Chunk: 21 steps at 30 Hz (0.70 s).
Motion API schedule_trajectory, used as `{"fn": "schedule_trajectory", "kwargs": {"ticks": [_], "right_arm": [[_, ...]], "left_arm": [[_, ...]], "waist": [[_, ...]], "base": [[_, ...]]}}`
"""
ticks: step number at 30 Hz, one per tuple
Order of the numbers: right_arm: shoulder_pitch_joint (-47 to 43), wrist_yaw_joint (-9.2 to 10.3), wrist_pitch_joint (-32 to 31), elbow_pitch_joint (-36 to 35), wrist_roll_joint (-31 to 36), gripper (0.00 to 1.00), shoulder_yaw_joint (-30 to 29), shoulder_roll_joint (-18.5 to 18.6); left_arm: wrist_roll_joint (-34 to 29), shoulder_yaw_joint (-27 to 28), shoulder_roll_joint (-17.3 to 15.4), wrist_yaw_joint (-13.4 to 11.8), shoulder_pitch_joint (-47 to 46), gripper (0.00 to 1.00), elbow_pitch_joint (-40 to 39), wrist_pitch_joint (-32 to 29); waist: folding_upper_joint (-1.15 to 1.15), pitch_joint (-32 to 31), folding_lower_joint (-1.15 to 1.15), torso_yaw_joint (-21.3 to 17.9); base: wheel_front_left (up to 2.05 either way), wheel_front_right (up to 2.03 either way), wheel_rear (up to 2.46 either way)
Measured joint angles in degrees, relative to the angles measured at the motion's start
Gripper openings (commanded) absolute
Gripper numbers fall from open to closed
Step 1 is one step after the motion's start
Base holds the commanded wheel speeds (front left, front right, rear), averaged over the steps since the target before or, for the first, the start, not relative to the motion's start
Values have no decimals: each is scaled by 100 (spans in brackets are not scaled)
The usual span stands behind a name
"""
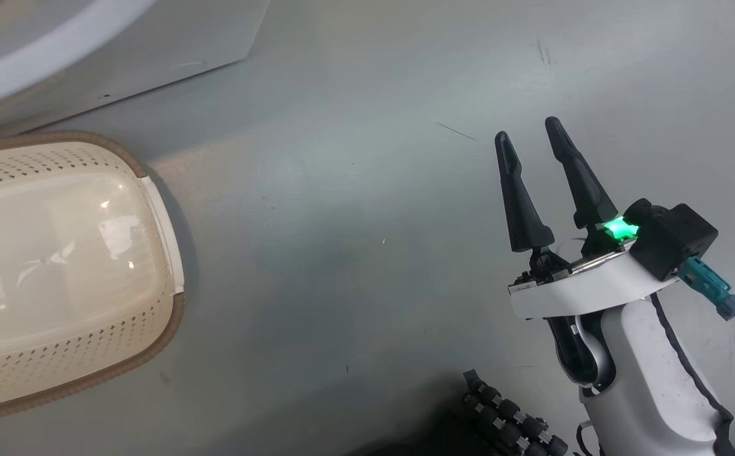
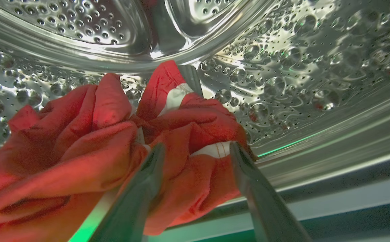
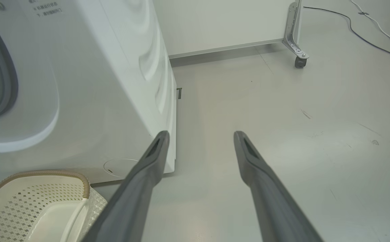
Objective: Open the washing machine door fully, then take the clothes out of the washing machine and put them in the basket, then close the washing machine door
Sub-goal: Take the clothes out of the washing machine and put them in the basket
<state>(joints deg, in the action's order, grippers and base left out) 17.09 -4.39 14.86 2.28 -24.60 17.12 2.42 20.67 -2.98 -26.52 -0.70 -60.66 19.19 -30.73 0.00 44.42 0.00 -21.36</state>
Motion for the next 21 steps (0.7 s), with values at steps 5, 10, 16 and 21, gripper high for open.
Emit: {"fn": "schedule_trajectory", "kwargs": {"ticks": [5, 10, 16, 21], "right_arm": [[9, 3, 0, 44, -23, 100, 47, 0], [10, 44, 0, 62, -58, 100, 75, -1], [47, 44, 0, 91, -58, 100, 81, -1], [56, 44, 0, 110, -58, 100, 96, -1]], "left_arm": [[-11, -20, -111, -4, -116, 100, 177, -300], [-73, -29, -162, -63, -195, 100, 341, -560], [-83, -52, -157, -154, -200, 84, 573, -865], [-81, -60, -154, -180, -199, 0, 654, -990]], "waist": [[0, 35, 0, -54], [0, 46, 0, -66], [0, 25, 0, -56], [0, -15, 0, -44]], "base": [[0, 0, 0], [0, 0, 0], [0, 0, 0], [0, 0, 0]]}}
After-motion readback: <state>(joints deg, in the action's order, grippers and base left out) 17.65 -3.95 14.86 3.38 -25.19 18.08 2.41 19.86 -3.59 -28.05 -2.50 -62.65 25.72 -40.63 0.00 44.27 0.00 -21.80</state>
